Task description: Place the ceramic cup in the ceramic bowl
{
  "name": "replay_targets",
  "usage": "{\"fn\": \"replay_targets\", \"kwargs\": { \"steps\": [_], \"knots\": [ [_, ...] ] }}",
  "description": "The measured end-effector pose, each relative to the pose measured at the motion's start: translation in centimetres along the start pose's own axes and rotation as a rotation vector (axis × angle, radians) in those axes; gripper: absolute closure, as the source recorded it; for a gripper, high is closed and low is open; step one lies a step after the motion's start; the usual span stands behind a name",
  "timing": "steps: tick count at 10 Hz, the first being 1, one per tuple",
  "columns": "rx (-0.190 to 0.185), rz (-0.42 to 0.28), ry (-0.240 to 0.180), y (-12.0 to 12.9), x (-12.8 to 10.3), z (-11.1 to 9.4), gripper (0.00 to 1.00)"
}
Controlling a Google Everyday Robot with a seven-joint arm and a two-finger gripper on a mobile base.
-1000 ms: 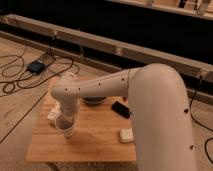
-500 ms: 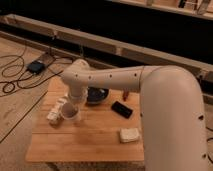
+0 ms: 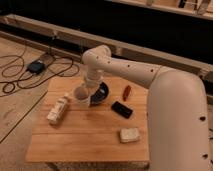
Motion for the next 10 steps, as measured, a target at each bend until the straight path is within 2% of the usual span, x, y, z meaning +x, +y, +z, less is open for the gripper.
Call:
{"fn": "replay_targets", "kwargs": {
  "steps": [1, 3, 7, 9, 10],
  "knots": [
    [0.02, 0.038, 0.009, 1.6, 1.2, -0.4, 1.0],
    [0.035, 0.089, 0.016, 4.0, 2.8, -0.5, 1.0],
    [0.035, 0.152, 0.005, 7.3, 4.8, 1.7, 0.99],
    [0.036, 0.164, 0.002, 8.3, 5.4, 2.6, 0.87],
    [0.037, 0.169, 0.0, 8.8, 5.7, 3.1, 0.76]
  ]
}}
